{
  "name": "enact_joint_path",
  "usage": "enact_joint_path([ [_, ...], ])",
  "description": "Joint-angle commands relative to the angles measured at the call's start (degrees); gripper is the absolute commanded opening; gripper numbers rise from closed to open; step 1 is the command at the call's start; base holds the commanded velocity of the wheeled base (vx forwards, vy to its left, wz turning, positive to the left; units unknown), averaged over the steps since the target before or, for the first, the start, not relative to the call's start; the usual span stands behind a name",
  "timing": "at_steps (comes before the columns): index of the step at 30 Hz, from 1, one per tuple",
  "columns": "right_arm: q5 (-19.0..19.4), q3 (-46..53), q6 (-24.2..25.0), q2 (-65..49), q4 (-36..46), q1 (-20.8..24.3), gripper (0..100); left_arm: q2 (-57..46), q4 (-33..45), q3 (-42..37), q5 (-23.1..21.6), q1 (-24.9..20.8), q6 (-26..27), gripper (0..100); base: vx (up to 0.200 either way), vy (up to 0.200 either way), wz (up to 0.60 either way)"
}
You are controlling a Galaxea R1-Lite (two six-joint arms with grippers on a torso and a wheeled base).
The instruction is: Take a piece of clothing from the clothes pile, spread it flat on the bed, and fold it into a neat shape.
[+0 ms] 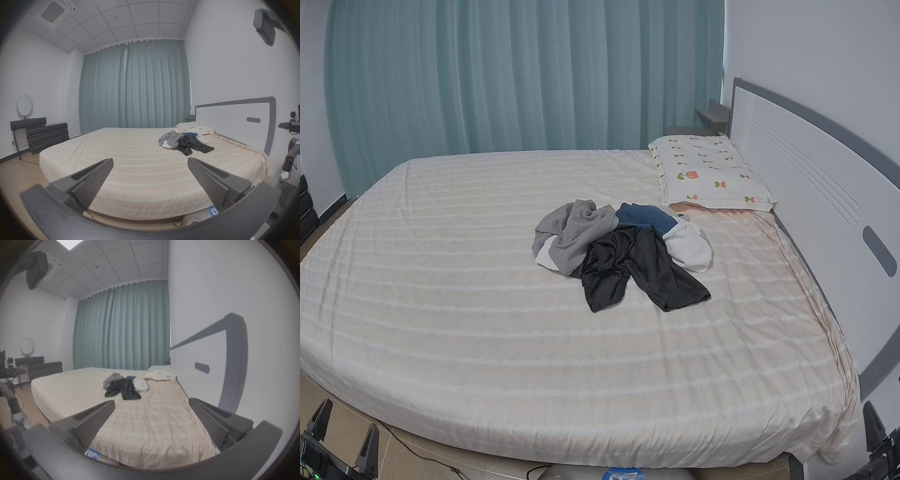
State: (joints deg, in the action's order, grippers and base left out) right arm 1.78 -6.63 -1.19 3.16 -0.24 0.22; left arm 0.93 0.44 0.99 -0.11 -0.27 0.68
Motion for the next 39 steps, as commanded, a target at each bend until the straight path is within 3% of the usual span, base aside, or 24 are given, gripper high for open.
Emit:
enact_joint_path([
  [1,6.5,-10.8,1.9,30.5,-2.4,1.0,100,-0.9,0.0,-0.8,0.0,0.0,-0.1,100,0.0,0.0,0.0],
  [2,6.5,-10.8,1.9,30.5,-2.4,1.0,100,-0.9,0.0,-0.8,0.0,0.0,-0.1,100,0.0,0.0,0.0],
  [3,7.0,-11.0,2.6,41.4,-6.2,2.4,100,-0.9,0.0,-0.8,0.0,0.0,0.0,100,0.0,0.0,0.0],
  [8,6.1,-13.1,8.1,68.2,-22.9,8.8,100,-0.9,0.0,-0.9,0.0,0.0,0.0,100,0.0,0.0,0.0],
  [12,3.1,-19.4,11.0,83.2,-27.5,12.1,100,-0.9,0.0,-0.9,0.0,0.0,-0.1,100,0.0,0.0,0.0],
  [17,0.4,-33.2,20.0,99.8,-27.1,13.7,100,-0.9,0.0,-0.8,0.0,0.0,0.0,100,0.0,0.0,0.0],
  [20,-0.2,-37.3,22.0,104.9,-27.0,13.9,100,-0.9,0.0,-0.8,0.0,0.0,-0.1,100,0.0,0.0,0.0],
  [22,-3.6,-44.6,24.7,113.3,-27.1,15.2,100,-0.9,0.0,-0.8,0.0,0.0,0.0,100,0.0,0.0,0.0],
  [26,-6.8,-53.2,28.3,120.9,-26.8,16.0,100,-0.9,0.0,-0.9,0.0,0.0,-0.1,100,0.0,0.0,0.0],
  [31,-7.2,-60.7,29.3,127.2,-23.8,15.9,100,-0.9,0.0,-0.8,0.0,0.0,0.0,100,0.0,0.0,0.0],
  [34,-7.3,-66.1,34.2,130.1,-21.7,16.0,100,-0.9,0.0,-0.8,0.0,0.0,0.0,100,0.0,0.0,0.0],
  [39,-7.3,-70.8,35.6,132.9,-19.6,15.5,100,-0.9,0.0,-0.8,0.0,0.0,0.0,100,0.0,0.0,0.0],
])
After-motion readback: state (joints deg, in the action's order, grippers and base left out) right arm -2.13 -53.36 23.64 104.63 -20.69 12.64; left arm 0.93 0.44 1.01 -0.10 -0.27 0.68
